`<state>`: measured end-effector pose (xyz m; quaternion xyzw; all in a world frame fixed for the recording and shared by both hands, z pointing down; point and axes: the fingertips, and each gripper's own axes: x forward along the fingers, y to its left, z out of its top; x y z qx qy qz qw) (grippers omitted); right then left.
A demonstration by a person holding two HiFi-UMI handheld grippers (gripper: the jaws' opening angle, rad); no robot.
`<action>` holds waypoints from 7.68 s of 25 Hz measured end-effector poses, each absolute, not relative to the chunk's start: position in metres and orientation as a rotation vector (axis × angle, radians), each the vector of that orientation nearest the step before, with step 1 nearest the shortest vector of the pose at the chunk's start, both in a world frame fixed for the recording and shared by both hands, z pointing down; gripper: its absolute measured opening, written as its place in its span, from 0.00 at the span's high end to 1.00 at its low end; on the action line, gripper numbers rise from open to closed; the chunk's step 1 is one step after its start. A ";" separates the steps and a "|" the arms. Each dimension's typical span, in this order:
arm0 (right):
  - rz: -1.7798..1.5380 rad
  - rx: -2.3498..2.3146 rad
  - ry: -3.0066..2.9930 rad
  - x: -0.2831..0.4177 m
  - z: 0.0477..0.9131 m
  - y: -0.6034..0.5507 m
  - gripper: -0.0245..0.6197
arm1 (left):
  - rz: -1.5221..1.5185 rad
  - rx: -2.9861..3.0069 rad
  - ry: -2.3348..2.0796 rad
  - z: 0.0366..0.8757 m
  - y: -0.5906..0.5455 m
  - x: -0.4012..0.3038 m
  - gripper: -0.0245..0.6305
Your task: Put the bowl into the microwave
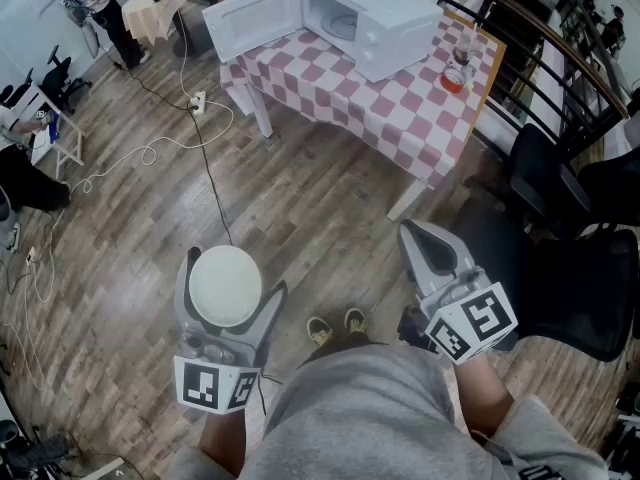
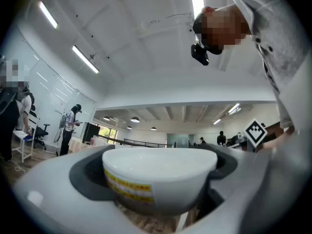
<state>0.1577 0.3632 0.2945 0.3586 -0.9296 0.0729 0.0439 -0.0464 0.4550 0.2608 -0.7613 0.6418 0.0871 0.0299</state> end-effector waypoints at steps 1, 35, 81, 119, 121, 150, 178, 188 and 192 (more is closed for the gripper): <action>0.221 1.099 -2.843 0.156 0.294 0.364 0.97 | 0.273 -2.348 1.977 0.261 0.456 -0.048 0.13; 0.274 1.133 -2.924 0.105 0.308 0.310 0.97 | 0.260 -2.376 1.922 0.278 0.393 -0.081 0.13; 0.378 1.109 -2.869 0.068 0.332 0.010 0.97 | 0.135 -2.444 1.982 0.294 0.096 -0.112 0.13; 0.363 1.146 -2.917 0.095 0.324 -0.003 0.97 | 0.148 -2.437 1.843 0.272 0.070 -0.073 0.13; 0.359 1.143 -2.916 0.092 0.323 -0.004 0.97 | 0.149 -2.439 1.840 0.272 0.069 -0.074 0.13; 0.393 1.269 -2.787 0.003 0.335 -0.152 0.97 | 0.117 -2.616 1.647 0.284 -0.103 -0.155 0.13; 0.366 1.526 -2.665 -0.038 0.327 -0.201 0.97 | 0.185 -2.771 1.502 0.289 -0.187 -0.211 0.13; 0.388 1.591 -2.639 -0.024 0.332 -0.216 0.97 | 0.165 -2.819 1.431 0.297 -0.216 -0.191 0.13; 0.403 1.594 -2.642 -0.024 0.334 -0.229 0.97 | 0.153 -2.831 1.432 0.300 -0.231 -0.186 0.13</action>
